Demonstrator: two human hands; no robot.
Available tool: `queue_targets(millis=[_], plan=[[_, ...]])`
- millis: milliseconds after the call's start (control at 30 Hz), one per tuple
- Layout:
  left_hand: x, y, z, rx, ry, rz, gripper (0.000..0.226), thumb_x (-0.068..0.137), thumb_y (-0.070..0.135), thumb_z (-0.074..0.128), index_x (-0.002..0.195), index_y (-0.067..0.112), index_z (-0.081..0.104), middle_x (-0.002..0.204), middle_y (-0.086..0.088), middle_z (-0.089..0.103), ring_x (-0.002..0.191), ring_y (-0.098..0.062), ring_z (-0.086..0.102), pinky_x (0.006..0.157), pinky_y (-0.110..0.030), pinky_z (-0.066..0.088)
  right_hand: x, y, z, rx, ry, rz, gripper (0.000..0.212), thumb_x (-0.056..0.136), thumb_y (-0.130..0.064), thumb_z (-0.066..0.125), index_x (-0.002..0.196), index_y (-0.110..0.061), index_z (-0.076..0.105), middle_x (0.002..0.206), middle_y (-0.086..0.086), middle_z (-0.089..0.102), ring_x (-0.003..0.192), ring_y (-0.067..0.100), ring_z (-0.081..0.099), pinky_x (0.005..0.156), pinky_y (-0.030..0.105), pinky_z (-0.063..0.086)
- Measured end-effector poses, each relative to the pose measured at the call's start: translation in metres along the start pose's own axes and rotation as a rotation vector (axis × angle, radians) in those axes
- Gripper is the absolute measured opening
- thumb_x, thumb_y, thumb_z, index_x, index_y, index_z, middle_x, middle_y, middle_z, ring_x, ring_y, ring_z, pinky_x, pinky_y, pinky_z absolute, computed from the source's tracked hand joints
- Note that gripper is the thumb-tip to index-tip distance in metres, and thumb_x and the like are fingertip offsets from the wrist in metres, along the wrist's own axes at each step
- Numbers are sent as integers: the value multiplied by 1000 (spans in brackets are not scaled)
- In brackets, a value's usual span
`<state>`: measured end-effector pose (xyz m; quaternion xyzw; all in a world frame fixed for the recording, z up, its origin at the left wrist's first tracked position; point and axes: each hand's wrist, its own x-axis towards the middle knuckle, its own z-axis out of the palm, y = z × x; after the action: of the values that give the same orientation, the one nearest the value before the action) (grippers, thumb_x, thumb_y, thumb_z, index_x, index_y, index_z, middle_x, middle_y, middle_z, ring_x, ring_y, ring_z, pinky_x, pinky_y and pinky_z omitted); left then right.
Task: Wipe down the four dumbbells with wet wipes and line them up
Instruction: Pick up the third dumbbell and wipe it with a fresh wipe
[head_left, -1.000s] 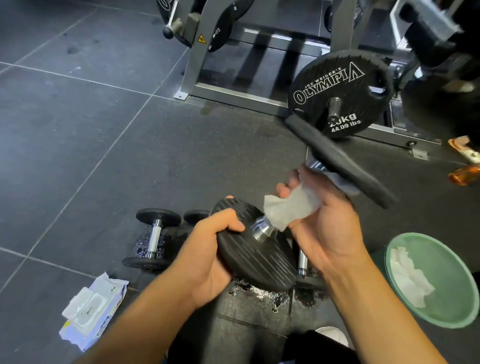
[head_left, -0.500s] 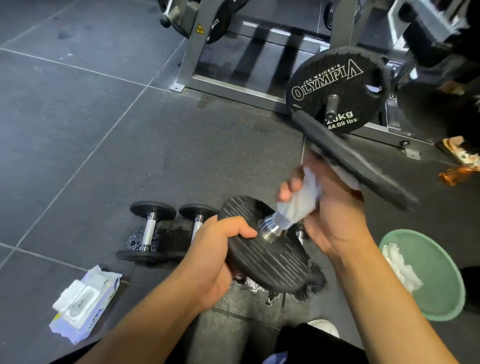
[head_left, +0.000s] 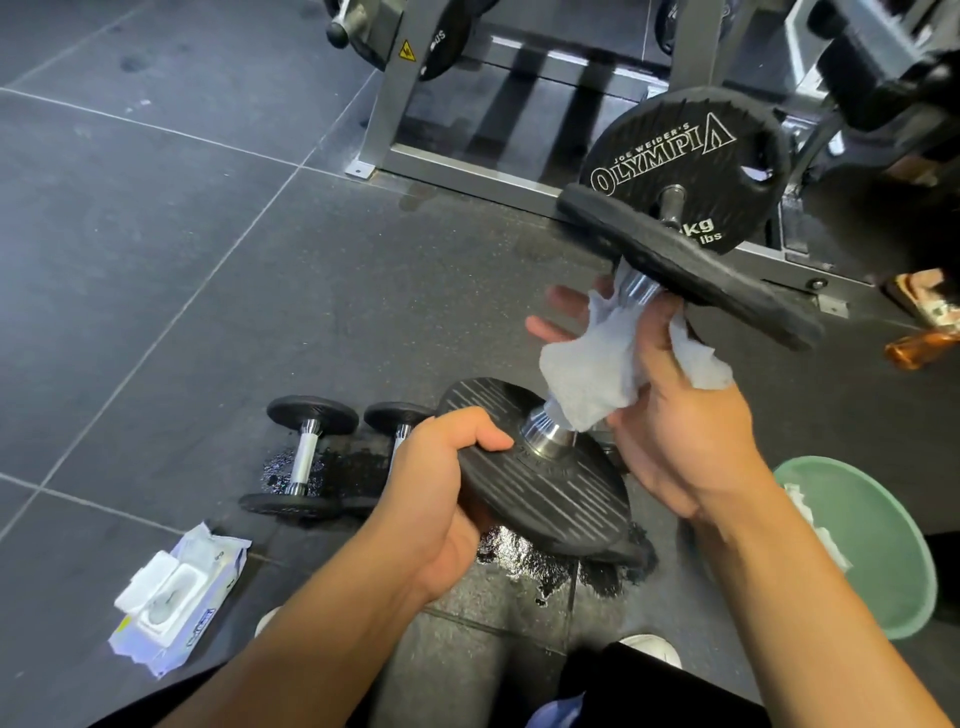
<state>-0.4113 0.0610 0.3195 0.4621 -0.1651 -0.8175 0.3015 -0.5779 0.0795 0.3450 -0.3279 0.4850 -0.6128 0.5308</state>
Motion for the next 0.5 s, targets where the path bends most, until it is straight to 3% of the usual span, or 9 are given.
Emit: queue_targets(millis=[100, 133, 167, 200, 233, 267, 300, 400, 500], plan=[[0, 4, 2, -32, -15, 29, 48, 54, 7, 62, 102, 3, 65, 91, -18, 67, 84, -31, 66, 81, -42, 59, -5, 2, -3, -83, -74, 64, 57, 98, -46, 48, 145, -15, 51, 135, 3, 70, 122, 20, 68, 100, 29, 54], [1, 5, 1, -42, -13, 35, 49, 54, 7, 62, 102, 3, 64, 91, -18, 67, 82, -30, 66, 78, -40, 60, -5, 6, -6, -233, -38, 75, 47, 99, -48, 47, 135, -19, 61, 123, -6, 75, 111, 8, 71, 91, 20, 54], [2, 6, 1, -49, -3, 41, 49, 53, 8, 62, 102, 3, 63, 91, -17, 66, 80, -29, 65, 75, -39, 59, -4, 8, -7, -398, 7, 67, 30, 103, -48, 45, 112, -30, 68, 103, -14, 76, 91, -3, 69, 78, 13, 51], [3, 8, 0, -50, 12, 47, 49, 53, 8, 62, 102, 3, 62, 89, -16, 65, 77, -28, 65, 73, -38, 59, -1, 11, -9, -533, 80, 48, 30, 107, -45, 43, 86, -36, 62, 83, -14, 67, 71, -6, 58, 65, 14, 45], [3, 9, -1, -47, 28, 53, 48, 53, 8, 63, 101, 4, 61, 87, -15, 65, 75, -27, 65, 72, -38, 58, 0, 13, -10, -768, 121, 19, 39, 109, -40, 41, 72, -36, 51, 75, -12, 52, 61, -1, 49, 58, 17, 38], [3, 10, -2, -43, 36, 57, 49, 53, 9, 63, 101, 4, 61, 88, -15, 65, 76, -27, 65, 72, -39, 58, 0, 13, -11, -825, 157, -9, 42, 109, -38, 41, 69, -33, 49, 76, -7, 46, 57, 1, 45, 55, 17, 35], [3, 10, -3, -38, 38, 59, 50, 52, 9, 63, 102, 4, 61, 90, -16, 65, 79, -29, 65, 74, -40, 59, 0, 9, -10, -828, 190, -18, 41, 109, -39, 40, 72, -26, 52, 78, -3, 47, 57, 2, 46, 54, 17, 35], [2, 9, -5, -24, 32, 61, 49, 52, 10, 63, 100, 3, 61, 93, -19, 65, 83, -32, 65, 74, -42, 59, 1, 6, -13, -666, 373, 71, 47, 108, -50, 41, 87, -13, 61, 81, 1, 65, 68, 10, 56, 63, 32, 45], [1, 9, -5, -5, 8, 66, 43, 54, 9, 63, 97, 3, 63, 89, -18, 66, 76, -30, 67, 68, -39, 60, -1, 8, -10, -261, 353, 58, 23, 107, -29, 51, 99, -17, 69, 87, -5, 77, 85, 13, 72, 72, 32, 58]])
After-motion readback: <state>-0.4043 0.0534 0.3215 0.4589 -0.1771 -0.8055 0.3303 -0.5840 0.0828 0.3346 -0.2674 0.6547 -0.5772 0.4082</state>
